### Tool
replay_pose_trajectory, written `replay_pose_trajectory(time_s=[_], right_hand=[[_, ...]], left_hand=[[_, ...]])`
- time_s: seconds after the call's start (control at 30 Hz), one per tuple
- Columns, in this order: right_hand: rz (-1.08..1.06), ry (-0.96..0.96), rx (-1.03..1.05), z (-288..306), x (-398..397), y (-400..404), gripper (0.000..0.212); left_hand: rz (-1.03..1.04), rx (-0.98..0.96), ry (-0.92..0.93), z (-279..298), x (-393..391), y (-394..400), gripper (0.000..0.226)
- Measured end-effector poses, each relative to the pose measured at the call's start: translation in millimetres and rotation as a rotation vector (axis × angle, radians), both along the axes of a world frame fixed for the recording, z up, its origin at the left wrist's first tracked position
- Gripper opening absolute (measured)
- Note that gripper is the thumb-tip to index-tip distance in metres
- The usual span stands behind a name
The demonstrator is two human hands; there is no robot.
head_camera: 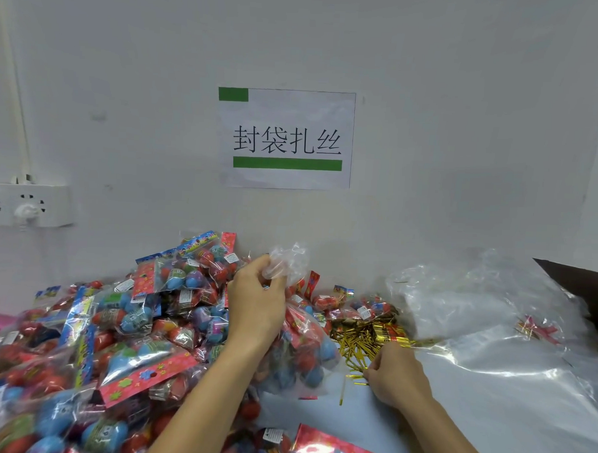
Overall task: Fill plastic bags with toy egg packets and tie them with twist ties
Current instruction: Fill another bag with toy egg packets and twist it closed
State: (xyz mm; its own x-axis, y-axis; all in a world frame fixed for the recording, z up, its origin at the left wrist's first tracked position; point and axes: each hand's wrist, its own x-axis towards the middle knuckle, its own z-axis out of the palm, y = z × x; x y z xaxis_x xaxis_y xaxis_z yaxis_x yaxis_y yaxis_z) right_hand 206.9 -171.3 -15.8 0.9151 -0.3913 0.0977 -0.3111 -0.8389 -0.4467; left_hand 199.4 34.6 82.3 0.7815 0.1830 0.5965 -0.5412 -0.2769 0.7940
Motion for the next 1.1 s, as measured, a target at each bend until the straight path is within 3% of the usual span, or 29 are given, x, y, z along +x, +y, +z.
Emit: replay_pose_trajectory(time_s=[0.07,0.27,0.33,0.5,0.57,0.73,0.87,0.93,1.1], right_hand=[[0.005,0.015,0.009,0.7,-0.1,-0.8,0.011],[0.084,0.073,0.066,6.2,4.2,-3.8,0.043],[0.086,0.026,0.095,7.2,4.7,-3.3,0.041],[0.051,-0.175,0.207,12.0,3.0,-6.2,0.013],[0.048,-0.229,0.235,19.7,1.1,-10.2,0.015],[0.151,-0.297,0.349,55.3,-10.5,-7.2,0.021],[0.311,-0.375,0.444,84.6,-23.1,6.6,0.01],[0.411,-0.403,0.474,96.4,-28.5,16.4,0.011],[0.504,-0.395,0.343,108.8,-31.8,36.2,0.02]], left_hand=[[-0.015,0.001,0.011,-0.3,0.0,0.6,0.019],[-0.046,-0.008,0.06,-1.0,-1.1,0.5,0.026],[-0.048,-0.006,0.068,-1.4,-0.3,0.7,0.024],[-0.052,-0.013,0.069,-4.4,2.4,0.3,0.018],[-0.066,-0.022,0.084,-4.8,3.3,0.9,0.019],[-0.171,-0.136,0.185,-3.6,-1.8,-1.0,0.048],[-0.218,-0.199,0.228,-1.7,-3.7,-3.9,0.017],[-0.24,-0.197,0.244,-2.2,-3.4,-4.8,0.034],[-0.31,-0.178,0.242,-1.4,-3.8,-8.5,0.044]])
